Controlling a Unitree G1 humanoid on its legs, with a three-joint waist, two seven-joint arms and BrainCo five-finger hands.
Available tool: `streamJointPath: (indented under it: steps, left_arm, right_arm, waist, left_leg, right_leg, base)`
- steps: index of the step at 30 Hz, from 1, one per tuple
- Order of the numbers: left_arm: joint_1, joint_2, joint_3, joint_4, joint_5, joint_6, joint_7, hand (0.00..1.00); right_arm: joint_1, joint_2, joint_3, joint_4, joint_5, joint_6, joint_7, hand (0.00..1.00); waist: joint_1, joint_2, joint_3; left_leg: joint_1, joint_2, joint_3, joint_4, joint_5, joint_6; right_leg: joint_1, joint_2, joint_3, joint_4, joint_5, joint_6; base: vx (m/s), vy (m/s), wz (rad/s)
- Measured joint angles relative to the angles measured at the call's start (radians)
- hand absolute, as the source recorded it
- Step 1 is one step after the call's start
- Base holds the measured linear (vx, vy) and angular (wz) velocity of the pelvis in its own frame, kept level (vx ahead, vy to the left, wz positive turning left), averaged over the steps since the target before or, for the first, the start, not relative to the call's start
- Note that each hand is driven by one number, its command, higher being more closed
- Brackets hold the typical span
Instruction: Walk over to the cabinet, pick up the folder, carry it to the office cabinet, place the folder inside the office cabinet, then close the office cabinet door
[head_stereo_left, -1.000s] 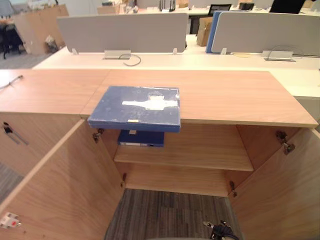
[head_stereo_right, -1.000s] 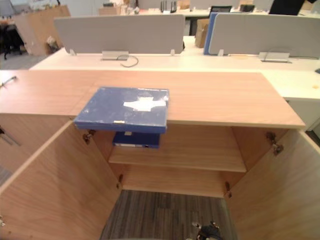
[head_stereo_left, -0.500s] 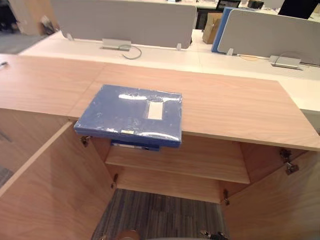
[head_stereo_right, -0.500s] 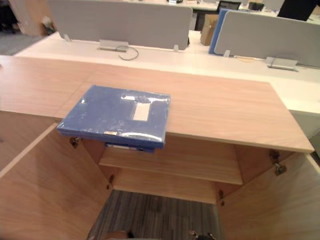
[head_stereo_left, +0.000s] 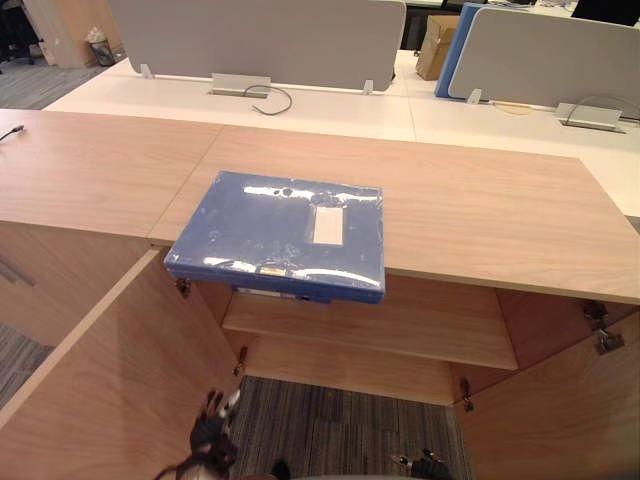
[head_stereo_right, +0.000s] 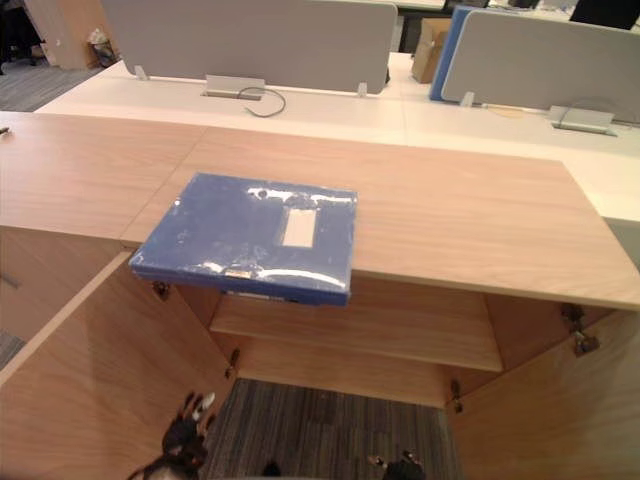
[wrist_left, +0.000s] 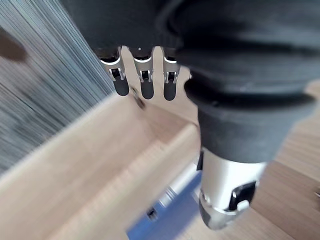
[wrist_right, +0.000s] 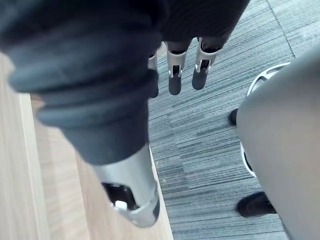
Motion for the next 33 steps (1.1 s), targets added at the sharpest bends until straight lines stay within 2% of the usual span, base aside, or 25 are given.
streamJointPath:
  steps: [6, 11, 13, 16, 18, 23, 26, 28, 33]
  left_arm:
    - [0.089, 0.015, -0.067, -0.269, -0.173, 0.001, -0.023, 0.00]
    - [0.145, 0.016, -0.068, -0.339, -0.181, 0.006, -0.018, 0.00]
    - [0.164, 0.005, -0.062, -0.407, -0.152, 0.006, 0.003, 0.00]
    - [0.173, -0.030, -0.051, -0.496, -0.038, 0.003, 0.053, 0.00]
    - [0.176, -0.090, -0.037, -0.599, 0.012, -0.001, 0.090, 0.00]
    - [0.175, -0.121, -0.011, -0.802, 0.120, -0.022, 0.161, 0.00]
    - [0.167, -0.122, 0.016, -0.933, 0.269, -0.050, 0.226, 0.00]
    - [0.144, -0.122, 0.040, -1.017, 0.442, -0.072, 0.301, 0.00]
    - [0.123, -0.117, 0.080, -1.081, 0.733, -0.083, 0.452, 0.00]
  right_arm:
    - [-0.003, -0.022, 0.041, -0.004, -0.036, 0.018, 0.008, 0.00]
    - [-0.005, -0.023, 0.044, -0.003, -0.036, 0.024, 0.008, 0.00]
    - [-0.003, -0.022, 0.044, -0.003, -0.039, 0.029, 0.006, 0.00]
    - [0.001, -0.019, 0.043, 0.001, -0.038, 0.034, 0.004, 0.00]
    - [0.003, -0.019, 0.038, 0.001, -0.037, 0.034, 0.003, 0.00]
    - [0.003, -0.012, 0.035, -0.002, -0.033, 0.034, -0.008, 0.00]
    - [0.001, -0.010, 0.036, -0.003, -0.033, 0.033, -0.016, 0.00]
    - [-0.001, -0.009, 0.036, -0.004, -0.033, 0.031, -0.028, 0.00]
    - [0.004, -0.006, 0.036, -0.002, -0.034, 0.028, -0.048, 0.00]
  waist:
    - [-0.004, 0.019, -0.006]
    - [0.003, 0.020, -0.007]
    - [0.010, 0.020, -0.007]
    - [0.029, 0.020, -0.011]
    - [0.050, 0.025, -0.013]
    - [0.054, 0.023, -0.014]
    - [0.060, 0.023, -0.014]
    - [0.063, 0.021, -0.016]
    - [0.060, 0.021, -0.040]
  left_leg:
    - [0.003, -0.002, -0.002, -0.012, 0.012, 0.010]
    - [-0.005, -0.003, -0.026, -0.012, 0.016, 0.015]
    - [-0.005, -0.007, -0.056, -0.012, 0.017, 0.014]
    - [-0.013, -0.008, -0.078, -0.011, 0.020, 0.009]
    - [-0.028, -0.008, -0.092, -0.006, 0.022, 0.006]
    - [-0.042, -0.009, -0.124, 0.010, 0.022, 0.005]
    - [-0.042, -0.013, -0.128, 0.011, 0.020, 0.007]
    - [-0.043, -0.016, -0.132, 0.009, 0.020, 0.008]
    - [-0.043, -0.016, -0.139, -0.007, 0.035, 0.009]
  right_leg:
    - [-0.002, 0.004, 0.004, -0.011, 0.008, 0.000]
    - [0.007, 0.009, -0.021, -0.024, 0.008, 0.000]
    - [0.030, 0.012, -0.055, -0.039, 0.008, 0.000]
    - [0.041, 0.015, -0.078, -0.043, 0.008, 0.000]
    - [0.042, 0.012, -0.087, -0.041, 0.008, 0.000]
    - [0.046, 0.008, -0.112, -0.024, 0.008, 0.000]
    - [0.050, 0.005, -0.115, -0.023, 0.007, 0.001]
    - [0.049, 0.003, -0.116, -0.023, 0.004, 0.005]
    - [0.040, 0.005, -0.121, -0.026, 0.004, 0.005]
  base:
    - [-0.06, 0.015, -0.01]
    - [-0.01, -0.021, 0.14]
    - [0.03, -0.039, 0.38]
    - [0.02, -0.028, 0.29]
    - [0.02, -0.008, 0.22]
    - [-0.01, -0.001, 0.21]
    - [-0.05, 0.016, 0.04]
    - [-0.05, 0.012, 0.03]
    - [-0.05, 0.008, 0.04]
